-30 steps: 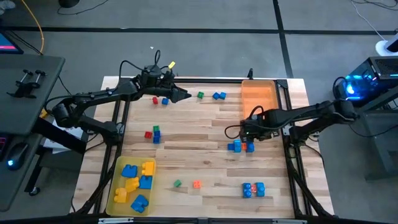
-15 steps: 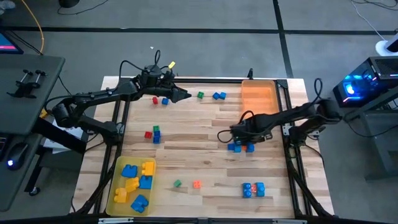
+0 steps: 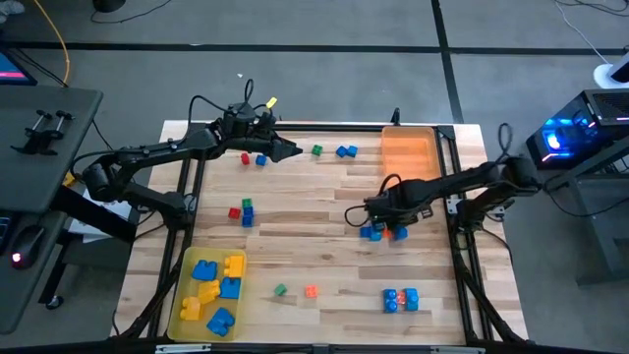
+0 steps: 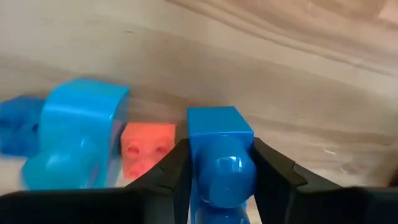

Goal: Sort blocks by size
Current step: Put the large blue game piece into the yellow bin

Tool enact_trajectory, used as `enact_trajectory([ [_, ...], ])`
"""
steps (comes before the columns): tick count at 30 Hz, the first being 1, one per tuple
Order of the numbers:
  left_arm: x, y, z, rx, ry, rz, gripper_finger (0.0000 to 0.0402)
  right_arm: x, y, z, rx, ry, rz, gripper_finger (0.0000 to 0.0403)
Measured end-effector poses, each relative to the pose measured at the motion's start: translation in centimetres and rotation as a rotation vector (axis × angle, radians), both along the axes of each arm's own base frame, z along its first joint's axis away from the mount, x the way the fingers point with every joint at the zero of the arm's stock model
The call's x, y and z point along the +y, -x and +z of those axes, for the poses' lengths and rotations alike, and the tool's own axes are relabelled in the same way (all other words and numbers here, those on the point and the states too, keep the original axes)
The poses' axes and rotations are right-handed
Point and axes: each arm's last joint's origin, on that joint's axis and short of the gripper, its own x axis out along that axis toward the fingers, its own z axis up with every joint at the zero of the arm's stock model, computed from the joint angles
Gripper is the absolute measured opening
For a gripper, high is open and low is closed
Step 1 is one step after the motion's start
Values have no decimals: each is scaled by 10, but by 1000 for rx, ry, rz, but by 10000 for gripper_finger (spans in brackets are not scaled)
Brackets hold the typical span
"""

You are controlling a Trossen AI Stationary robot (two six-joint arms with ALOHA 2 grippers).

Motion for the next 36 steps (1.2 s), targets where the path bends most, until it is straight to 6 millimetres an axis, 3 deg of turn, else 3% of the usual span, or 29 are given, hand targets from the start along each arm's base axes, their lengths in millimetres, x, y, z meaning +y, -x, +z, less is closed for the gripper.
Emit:
enact_trajectory([
  [5, 0, 0, 0, -1, -1, -1, 307, -2, 5, 64, -148, 37, 84, 122],
  [9, 0, 0, 0, -1, -1, 0, 307, -16, 18, 123, -330, 224, 35, 122],
  [12, 0, 0, 0, 0, -1, 0, 307, -31, 26, 147, -464, 342, 1, 122],
  [15, 0, 0, 0, -3, 15, 6, 307, -44, 14, 159, -684, 385, 69, 122],
  [19, -2, -1, 1, -19, 41, -48, 307, -53, -28, 156, -990, 351, 291, 122],
  [22, -9, -2, 8, -85, 97, -173, 307, -55, -65, 141, -1108, 303, 463, 122],
  [27, -33, 6, 41, -251, 138, -407, 307, -46, -122, 110, -1218, 211, 649, 122],
  [31, -57, 30, 72, -344, 81, -475, 307, -33, -157, 91, -1231, 164, 702, 122],
  [36, -83, 74, 107, -465, -27, -455, 307, -14, -197, 77, -1224, 136, 760, 122],
])
